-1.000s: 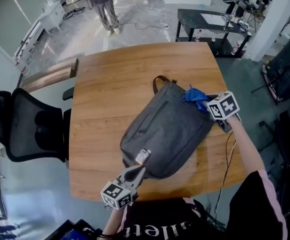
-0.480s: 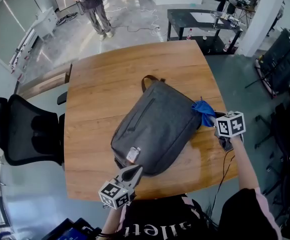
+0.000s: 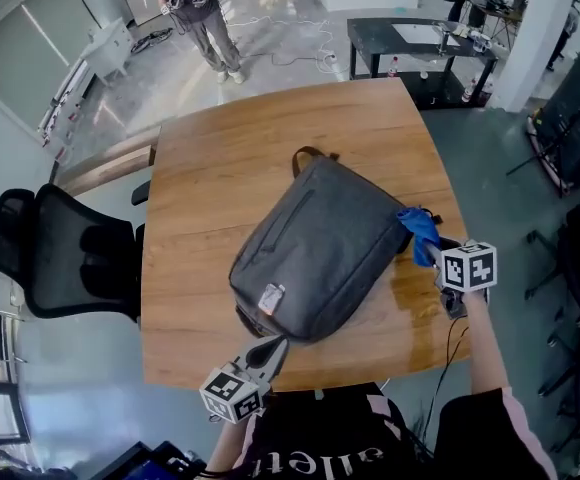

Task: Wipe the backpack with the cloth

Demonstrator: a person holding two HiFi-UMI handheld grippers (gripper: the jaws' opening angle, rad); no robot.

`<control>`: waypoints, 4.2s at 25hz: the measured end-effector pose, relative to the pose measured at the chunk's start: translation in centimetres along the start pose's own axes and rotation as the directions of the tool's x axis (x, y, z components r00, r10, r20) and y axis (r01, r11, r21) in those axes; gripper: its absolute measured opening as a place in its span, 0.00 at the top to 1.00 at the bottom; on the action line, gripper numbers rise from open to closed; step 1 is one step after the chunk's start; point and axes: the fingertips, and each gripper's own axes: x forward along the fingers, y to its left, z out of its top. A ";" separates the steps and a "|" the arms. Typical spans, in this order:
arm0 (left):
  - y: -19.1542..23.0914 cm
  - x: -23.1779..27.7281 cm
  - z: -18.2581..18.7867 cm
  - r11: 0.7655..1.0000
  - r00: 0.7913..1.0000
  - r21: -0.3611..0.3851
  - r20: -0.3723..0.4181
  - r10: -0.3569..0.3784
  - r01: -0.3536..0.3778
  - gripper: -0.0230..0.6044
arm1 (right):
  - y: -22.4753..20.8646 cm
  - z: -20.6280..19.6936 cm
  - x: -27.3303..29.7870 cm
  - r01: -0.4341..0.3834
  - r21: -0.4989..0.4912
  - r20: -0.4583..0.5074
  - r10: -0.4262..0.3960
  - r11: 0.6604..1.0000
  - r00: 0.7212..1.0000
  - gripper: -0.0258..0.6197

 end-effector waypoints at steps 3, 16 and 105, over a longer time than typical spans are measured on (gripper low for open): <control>0.3 -1.2 -0.5 0.999 0.999 -0.012 0.002 0.040 -0.040 0.97 | 0.0 -0.2 -1.7 0.025 0.055 0.073 -0.029 0.998 0.997 0.84; 0.1 -1.1 1.3 0.989 0.992 0.089 0.019 -0.122 0.120 0.97 | 9.8 -10.0 -8.5 0.012 0.360 0.207 -0.093 0.933 0.974 0.84; -16.8 -30.6 -18.5 0.916 0.927 0.140 -0.045 -0.373 0.376 0.97 | 47.5 -40.2 -26.5 -0.011 0.220 0.091 -0.009 0.976 0.996 0.84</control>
